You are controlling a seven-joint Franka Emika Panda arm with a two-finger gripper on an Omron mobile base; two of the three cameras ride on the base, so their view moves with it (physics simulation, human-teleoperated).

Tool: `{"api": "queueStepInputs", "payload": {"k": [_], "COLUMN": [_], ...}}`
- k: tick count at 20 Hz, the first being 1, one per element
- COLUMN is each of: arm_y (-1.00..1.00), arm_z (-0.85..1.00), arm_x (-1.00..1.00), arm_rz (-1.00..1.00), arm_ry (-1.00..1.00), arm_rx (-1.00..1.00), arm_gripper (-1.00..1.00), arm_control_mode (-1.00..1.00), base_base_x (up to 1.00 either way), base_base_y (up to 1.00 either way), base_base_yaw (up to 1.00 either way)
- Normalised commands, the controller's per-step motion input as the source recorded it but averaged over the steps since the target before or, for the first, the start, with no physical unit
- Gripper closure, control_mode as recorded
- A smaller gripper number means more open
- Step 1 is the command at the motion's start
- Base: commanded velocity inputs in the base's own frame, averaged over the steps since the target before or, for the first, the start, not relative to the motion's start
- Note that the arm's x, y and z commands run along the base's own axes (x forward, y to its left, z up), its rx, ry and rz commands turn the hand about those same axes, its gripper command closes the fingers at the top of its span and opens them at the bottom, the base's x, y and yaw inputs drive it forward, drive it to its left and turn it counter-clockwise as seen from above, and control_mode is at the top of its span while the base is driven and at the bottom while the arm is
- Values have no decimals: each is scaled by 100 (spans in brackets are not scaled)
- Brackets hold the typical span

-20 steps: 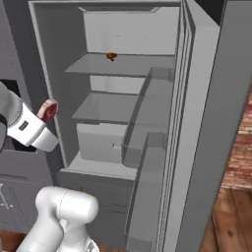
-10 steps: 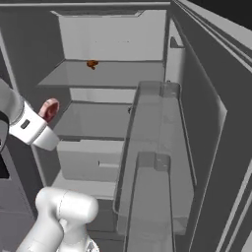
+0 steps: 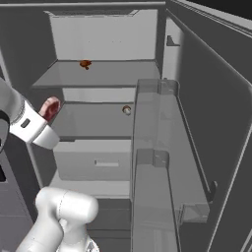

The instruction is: Transport the steak and potato to the fridge. Place the steak on the rack containing meat and place the potato on the rack containing the vegetable, ensuring meats and vegetables are on different racks.

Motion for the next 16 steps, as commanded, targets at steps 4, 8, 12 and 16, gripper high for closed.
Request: {"api": "queueStepInputs", "payload": {"k": [4, 8, 12, 16], "arm_y": [0, 0, 0, 0], "arm_z": [24, 24, 33, 27], "arm_x": [24, 19, 30, 73], "arm_rz": [-3, 0, 0, 0], "arm_ry": [-13, -32, -39, -28], "arm_rx": [10, 7, 9, 12], "arm_gripper": [100, 100, 100, 100], "arm_control_mode": [-100, -100, -100, -100], "base_base_x": [0, 0, 0, 0], "base_base_y": [0, 0, 0, 0], "base_base_yaw": [0, 0, 0, 0]}}
